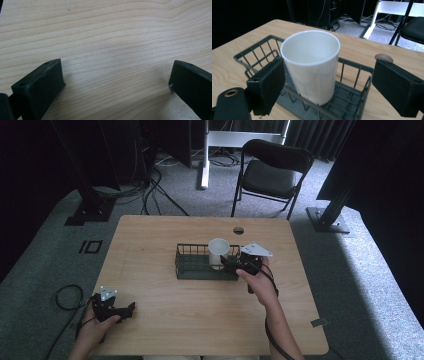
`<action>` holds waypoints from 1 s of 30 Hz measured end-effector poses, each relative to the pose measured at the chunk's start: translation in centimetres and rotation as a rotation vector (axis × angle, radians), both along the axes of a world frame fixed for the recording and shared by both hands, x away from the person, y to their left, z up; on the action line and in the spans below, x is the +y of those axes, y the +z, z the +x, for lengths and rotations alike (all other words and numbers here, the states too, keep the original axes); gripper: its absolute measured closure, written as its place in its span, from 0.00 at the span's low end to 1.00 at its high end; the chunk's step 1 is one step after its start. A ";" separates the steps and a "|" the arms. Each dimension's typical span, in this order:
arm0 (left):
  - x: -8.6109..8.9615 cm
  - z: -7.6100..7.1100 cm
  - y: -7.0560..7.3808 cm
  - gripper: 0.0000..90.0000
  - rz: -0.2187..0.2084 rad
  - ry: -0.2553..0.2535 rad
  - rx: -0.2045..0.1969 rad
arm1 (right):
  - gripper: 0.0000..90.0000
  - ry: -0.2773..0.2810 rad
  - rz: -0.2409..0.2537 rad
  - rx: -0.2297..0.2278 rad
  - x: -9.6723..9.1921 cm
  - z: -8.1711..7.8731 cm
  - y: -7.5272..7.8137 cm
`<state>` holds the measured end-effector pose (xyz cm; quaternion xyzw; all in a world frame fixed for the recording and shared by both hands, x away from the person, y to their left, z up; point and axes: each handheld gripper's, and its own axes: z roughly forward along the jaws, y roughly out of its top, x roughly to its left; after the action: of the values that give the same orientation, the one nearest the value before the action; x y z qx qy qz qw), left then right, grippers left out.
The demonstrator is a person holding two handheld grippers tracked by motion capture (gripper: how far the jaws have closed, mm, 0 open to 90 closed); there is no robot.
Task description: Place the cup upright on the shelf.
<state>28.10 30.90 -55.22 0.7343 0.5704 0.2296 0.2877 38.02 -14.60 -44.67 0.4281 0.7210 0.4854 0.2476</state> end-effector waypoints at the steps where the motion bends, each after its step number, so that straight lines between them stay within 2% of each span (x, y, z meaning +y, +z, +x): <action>1: 0.0 0.0 0.0 0.00 0.000 0.000 0.000 | 0.12 -0.001 -0.002 0.001 -0.2 -0.1 -0.1; 17: 0.0 0.0 0.0 0.00 0.000 0.000 0.001 | 0.12 -0.024 -0.010 0.019 -3.0 -1.5 -1.7; 22: 0.0 0.0 0.0 0.00 -0.001 0.001 0.001 | 0.13 -0.036 -0.012 0.040 -4.4 -2.0 -2.9; 25: 0.0 0.0 0.0 0.00 -0.001 0.001 0.000 | 0.13 -0.045 -0.037 0.044 -5.2 -2.2 -3.6; 30: 0.0 0.0 0.0 0.00 0.000 0.000 0.000 | 0.14 -0.068 -0.028 0.077 -6.5 -2.7 -4.9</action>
<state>28.10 30.90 -55.23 0.7343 0.5705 0.2294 0.2876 35.32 -21.12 -49.54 0.4673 0.7216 0.4497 0.2422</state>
